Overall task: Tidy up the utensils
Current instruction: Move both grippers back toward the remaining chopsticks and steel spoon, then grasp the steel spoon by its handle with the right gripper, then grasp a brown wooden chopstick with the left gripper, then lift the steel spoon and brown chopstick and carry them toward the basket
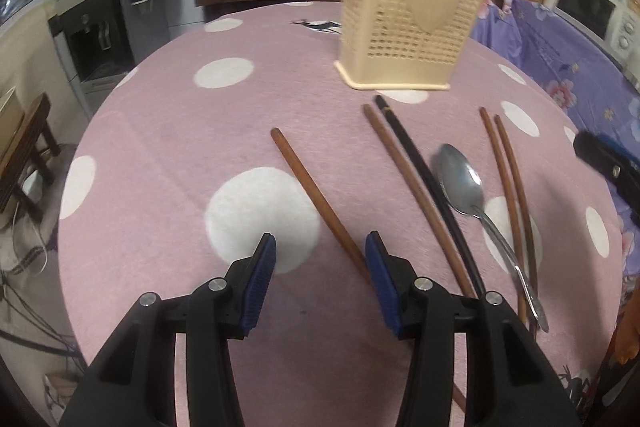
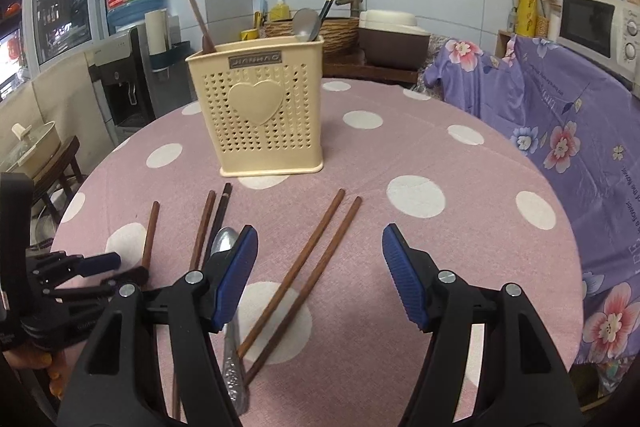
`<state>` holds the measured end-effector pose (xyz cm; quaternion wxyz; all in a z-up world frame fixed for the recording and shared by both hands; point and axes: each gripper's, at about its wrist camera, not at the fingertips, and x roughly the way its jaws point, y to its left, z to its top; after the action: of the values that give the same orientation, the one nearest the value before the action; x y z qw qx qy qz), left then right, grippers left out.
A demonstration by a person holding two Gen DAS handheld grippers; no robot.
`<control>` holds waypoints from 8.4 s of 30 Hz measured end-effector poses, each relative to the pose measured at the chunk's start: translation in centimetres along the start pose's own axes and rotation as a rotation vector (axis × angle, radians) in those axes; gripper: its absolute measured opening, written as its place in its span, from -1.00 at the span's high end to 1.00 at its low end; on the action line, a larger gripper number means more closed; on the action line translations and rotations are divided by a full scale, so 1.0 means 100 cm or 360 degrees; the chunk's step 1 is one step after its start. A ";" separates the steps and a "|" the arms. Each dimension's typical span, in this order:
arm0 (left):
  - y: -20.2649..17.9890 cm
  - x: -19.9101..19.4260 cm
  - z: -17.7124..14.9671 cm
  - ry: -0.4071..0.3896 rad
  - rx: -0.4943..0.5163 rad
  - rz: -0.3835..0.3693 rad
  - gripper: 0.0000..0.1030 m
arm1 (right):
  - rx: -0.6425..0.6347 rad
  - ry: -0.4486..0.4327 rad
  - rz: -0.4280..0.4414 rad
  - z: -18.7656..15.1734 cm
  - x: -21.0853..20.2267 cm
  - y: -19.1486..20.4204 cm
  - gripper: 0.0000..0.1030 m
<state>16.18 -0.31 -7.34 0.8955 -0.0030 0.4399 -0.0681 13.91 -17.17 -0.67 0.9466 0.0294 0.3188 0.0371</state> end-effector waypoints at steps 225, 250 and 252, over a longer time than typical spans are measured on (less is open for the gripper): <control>0.016 0.067 0.082 0.0042 -0.0042 0.0195 0.83 | 0.0344 -0.0258 0.0246 0.021 -0.061 -0.038 0.27; 0.029 -0.125 0.074 -0.0650 -0.0181 -0.0215 0.85 | 0.0322 -0.0264 0.0237 0.020 -0.059 -0.034 0.27; 0.028 -0.123 0.073 -0.0666 -0.0184 -0.0199 0.85 | 0.0308 -0.0269 0.0251 0.021 -0.060 -0.031 0.27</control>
<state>14.78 3.58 6.65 0.9596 -0.0956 0.2465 -0.0959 10.53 -20.86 4.35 0.9569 0.1486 0.2369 0.0777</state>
